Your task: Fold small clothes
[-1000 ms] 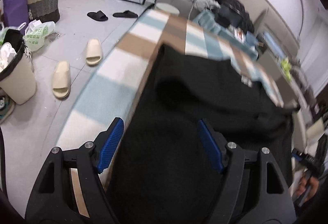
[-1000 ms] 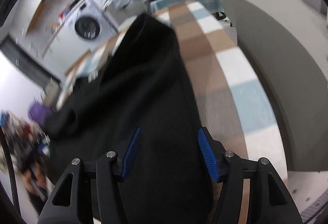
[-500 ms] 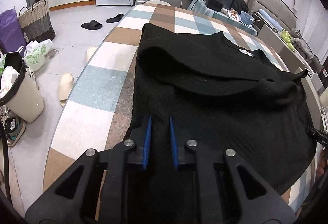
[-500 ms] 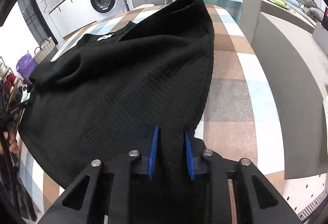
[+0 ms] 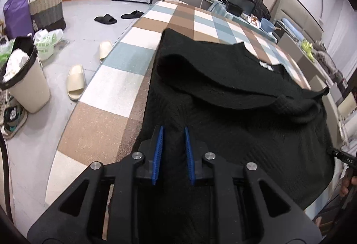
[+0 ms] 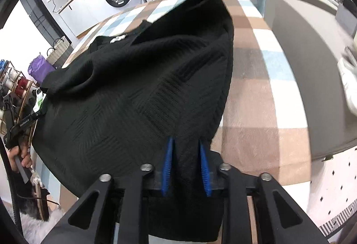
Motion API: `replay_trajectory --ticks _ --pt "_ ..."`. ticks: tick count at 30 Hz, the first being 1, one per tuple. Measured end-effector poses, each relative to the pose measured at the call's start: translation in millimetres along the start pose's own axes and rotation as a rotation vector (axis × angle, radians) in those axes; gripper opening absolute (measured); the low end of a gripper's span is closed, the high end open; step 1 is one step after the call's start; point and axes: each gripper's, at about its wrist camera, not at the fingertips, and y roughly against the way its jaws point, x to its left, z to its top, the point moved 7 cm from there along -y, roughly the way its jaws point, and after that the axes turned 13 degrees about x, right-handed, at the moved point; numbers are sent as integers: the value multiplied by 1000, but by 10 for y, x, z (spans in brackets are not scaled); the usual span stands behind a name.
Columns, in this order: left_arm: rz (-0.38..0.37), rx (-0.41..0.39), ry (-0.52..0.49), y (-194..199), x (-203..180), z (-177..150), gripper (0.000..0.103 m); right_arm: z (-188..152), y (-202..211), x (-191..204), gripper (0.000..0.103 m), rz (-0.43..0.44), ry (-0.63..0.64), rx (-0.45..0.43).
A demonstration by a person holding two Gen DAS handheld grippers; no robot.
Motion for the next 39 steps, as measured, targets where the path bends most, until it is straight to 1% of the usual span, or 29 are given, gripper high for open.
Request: replay_trajectory --ticks 1,3,4,5,7,8,9,10,12,13,15,17,19,22,26,30,35,37,39 --pt "-1 -8 10 70 30 13 19 39 58 1 37 0 -1 -17" --pt "-4 -33 17 184 76 92 33 132 216 -16 43 5 -12 -78" --pt "-15 -56 25 271 108 167 47 202 298 -39 43 1 -22 -108" --pt "-25 -76 32 339 135 228 54 277 367 -63 44 -1 -33 -131" --pt "-40 -117 41 455 171 411 55 456 487 -125 45 -5 -72 -178" --pt "-44 -125 38 470 175 486 58 580 543 -160 48 8 -99 -206" --pt "-44 -126 35 469 179 567 58 656 550 -190 50 19 -114 -221" --pt "-38 -119 44 433 197 663 58 757 564 -214 51 29 -141 -237" --pt "-49 -95 54 329 195 773 58 890 549 -228 51 46 -155 -253" --pt "-45 -75 68 238 204 841 58 942 524 -239 51 50 -176 -253" --pt "-60 -47 83 113 188 892 57 1005 460 -237 51 67 -195 -243" --pt "-77 -27 99 0 148 914 52 1034 426 -220 51 71 -193 -235" --pt "-92 -19 89 -53 80 927 52 1034 433 -183 51 68 -173 -231" --pt "-79 -36 51 -12 -39 941 52 994 518 -120 51 46 -138 -230" --pt "-32 -48 15 139 -135 942 52 900 757 34 56 33 -61 -265" --pt "-50 -89 -24 444 -260 893 52 724 1092 276 60 2 39 -303" --pt "-33 -131 -128 968 -547 864 52 417 1679 636 61 -62 154 -367" --pt "-27 -148 -181 1216 -676 881 53 323 1903 767 63 -81 187 -401" --pt "-26 -162 -213 1430 -756 918 53 232 2132 902 64 -100 219 -428"
